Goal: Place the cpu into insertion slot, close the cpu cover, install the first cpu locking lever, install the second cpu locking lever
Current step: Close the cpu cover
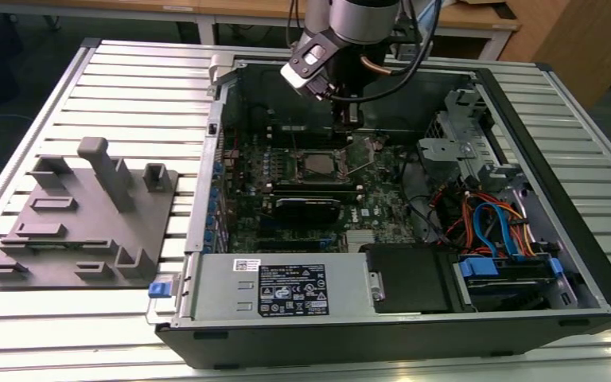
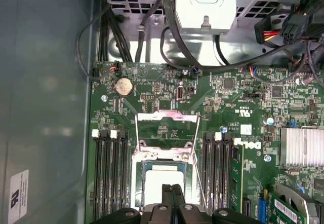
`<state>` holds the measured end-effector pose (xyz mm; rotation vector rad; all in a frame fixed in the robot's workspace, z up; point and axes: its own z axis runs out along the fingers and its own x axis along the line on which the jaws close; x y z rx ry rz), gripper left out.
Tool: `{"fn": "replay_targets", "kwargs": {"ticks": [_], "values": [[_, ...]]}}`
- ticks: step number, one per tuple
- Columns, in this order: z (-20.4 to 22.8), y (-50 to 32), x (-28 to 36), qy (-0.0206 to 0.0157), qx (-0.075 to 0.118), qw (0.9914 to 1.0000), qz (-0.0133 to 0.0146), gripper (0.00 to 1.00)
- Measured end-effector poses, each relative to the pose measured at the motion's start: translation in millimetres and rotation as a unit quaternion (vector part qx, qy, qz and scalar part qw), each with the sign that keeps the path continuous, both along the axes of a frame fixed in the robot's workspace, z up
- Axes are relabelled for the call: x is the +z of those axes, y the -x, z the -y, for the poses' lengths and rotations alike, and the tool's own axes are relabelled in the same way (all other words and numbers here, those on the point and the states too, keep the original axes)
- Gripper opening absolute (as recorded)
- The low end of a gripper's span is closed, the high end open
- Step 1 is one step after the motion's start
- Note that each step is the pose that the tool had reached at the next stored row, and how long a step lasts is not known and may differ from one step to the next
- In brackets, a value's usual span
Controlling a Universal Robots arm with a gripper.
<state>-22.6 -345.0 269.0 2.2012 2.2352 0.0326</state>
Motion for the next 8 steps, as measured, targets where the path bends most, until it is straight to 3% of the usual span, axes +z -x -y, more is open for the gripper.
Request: {"fn": "replay_targets", "kwargs": {"ticks": [8], "values": [[0.0, -7.7, 0.0, -0.0001, 0.0, 1.0, 0.0, 0.1]]}}
